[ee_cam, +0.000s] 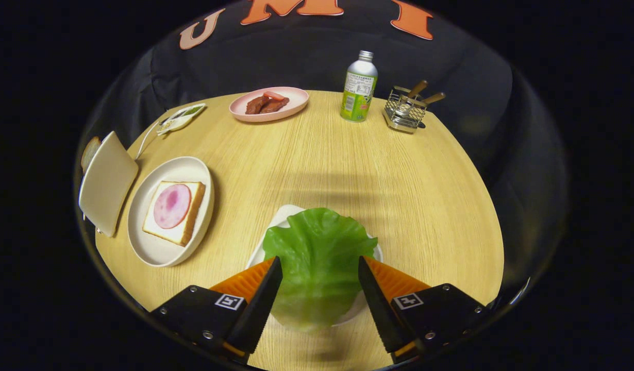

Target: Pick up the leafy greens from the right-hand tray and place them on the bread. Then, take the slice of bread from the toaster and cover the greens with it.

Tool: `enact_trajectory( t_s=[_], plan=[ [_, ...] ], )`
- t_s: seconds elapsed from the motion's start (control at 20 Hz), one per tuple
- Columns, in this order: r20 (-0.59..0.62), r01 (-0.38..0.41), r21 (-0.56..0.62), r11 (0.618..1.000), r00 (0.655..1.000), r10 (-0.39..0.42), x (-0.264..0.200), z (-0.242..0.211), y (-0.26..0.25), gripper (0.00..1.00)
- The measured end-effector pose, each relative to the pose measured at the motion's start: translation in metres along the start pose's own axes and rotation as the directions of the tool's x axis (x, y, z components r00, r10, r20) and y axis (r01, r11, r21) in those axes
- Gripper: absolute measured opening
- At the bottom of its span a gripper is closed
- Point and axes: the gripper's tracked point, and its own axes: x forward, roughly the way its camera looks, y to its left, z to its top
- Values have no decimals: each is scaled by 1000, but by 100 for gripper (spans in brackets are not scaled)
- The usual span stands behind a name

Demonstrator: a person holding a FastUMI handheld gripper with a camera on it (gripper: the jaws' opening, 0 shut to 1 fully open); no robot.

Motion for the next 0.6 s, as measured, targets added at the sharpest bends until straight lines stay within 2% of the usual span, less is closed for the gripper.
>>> enact_trajectory(
  t_s=[0.3,0.4,0.45,0.5,0.55,0.6],
  plan=[
    [-35,-21,58,998,999,23,13,-5,1,75],
    [-29,-48,69,996,998,50,13,-5,6,63],
    [-24,-52,69,996,998,54,15,-4,7,51],
    [-10,-49,76,996,999,49,15,-2,6,46],
    [-4,-46,90,995,999,47,15,0,4,31],
    [-3,-43,108,993,999,44,16,0,3,24]
  ],
)
